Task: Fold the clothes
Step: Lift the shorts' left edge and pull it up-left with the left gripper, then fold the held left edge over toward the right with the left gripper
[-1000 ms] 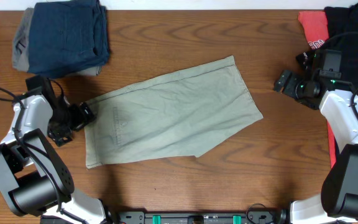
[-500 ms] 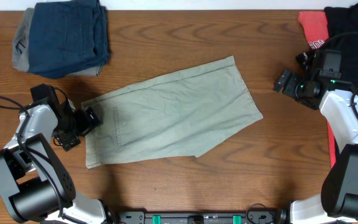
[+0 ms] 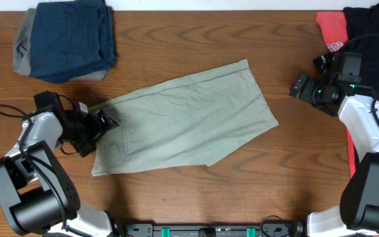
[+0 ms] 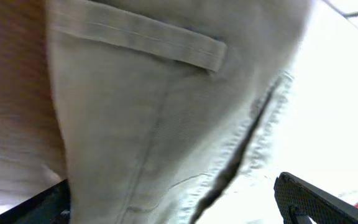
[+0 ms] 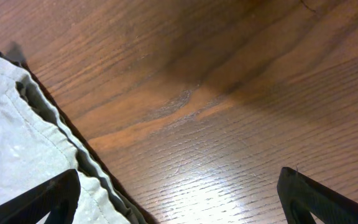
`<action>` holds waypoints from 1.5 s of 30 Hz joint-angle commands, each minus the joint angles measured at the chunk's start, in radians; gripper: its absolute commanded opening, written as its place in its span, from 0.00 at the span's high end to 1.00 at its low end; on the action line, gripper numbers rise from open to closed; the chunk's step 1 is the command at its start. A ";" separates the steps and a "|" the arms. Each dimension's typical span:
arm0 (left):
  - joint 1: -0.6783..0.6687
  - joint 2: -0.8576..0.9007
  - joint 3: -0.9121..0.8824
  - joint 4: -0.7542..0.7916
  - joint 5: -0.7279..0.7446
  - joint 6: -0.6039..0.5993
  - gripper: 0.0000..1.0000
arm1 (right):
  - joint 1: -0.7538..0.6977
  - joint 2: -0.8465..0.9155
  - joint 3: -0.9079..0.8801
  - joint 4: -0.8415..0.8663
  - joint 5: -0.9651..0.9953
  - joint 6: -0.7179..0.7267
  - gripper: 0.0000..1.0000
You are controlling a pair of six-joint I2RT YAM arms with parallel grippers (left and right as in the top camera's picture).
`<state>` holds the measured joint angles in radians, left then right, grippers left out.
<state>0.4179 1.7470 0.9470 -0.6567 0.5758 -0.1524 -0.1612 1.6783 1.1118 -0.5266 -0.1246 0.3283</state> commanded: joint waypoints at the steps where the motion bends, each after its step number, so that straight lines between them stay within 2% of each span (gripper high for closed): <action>1: -0.028 0.055 -0.044 -0.003 0.038 0.011 0.00 | -0.004 0.000 0.022 0.000 -0.007 -0.011 0.01; 4: -0.044 0.055 -0.044 -0.003 0.038 0.011 0.12 | -0.004 0.000 0.022 0.000 -0.007 -0.011 0.01; 8: -0.050 0.055 -0.044 -0.003 0.038 0.011 0.43 | -0.004 0.000 0.022 0.000 -0.007 -0.011 0.01; 13: -0.050 0.055 -0.040 -0.004 0.033 0.010 0.73 | -0.004 0.000 0.022 0.000 -0.007 -0.011 0.01; 15: -0.048 0.054 -0.032 -0.008 0.027 0.010 0.81 | -0.004 0.000 0.022 0.000 -0.007 -0.011 0.01; 17: -0.048 0.054 -0.011 -0.032 -0.003 0.005 0.94 | -0.004 0.000 0.022 0.000 -0.007 -0.011 0.01; 32: -0.048 -0.076 0.291 -0.390 -0.333 -0.166 0.94 | -0.004 0.000 0.022 0.000 -0.007 -0.011 0.01; 40: -0.056 -0.178 0.529 -0.603 -0.380 -0.167 0.94 | -0.004 0.000 0.022 0.000 -0.007 -0.011 0.01; 45: -0.108 -0.211 0.667 -0.712 -0.404 -0.158 0.94 | -0.004 0.000 0.022 0.000 -0.007 -0.011 0.01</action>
<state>0.3401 1.5604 1.5417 -1.3396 0.2073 -0.3084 -0.1612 1.6783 1.1118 -0.5266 -0.1276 0.3283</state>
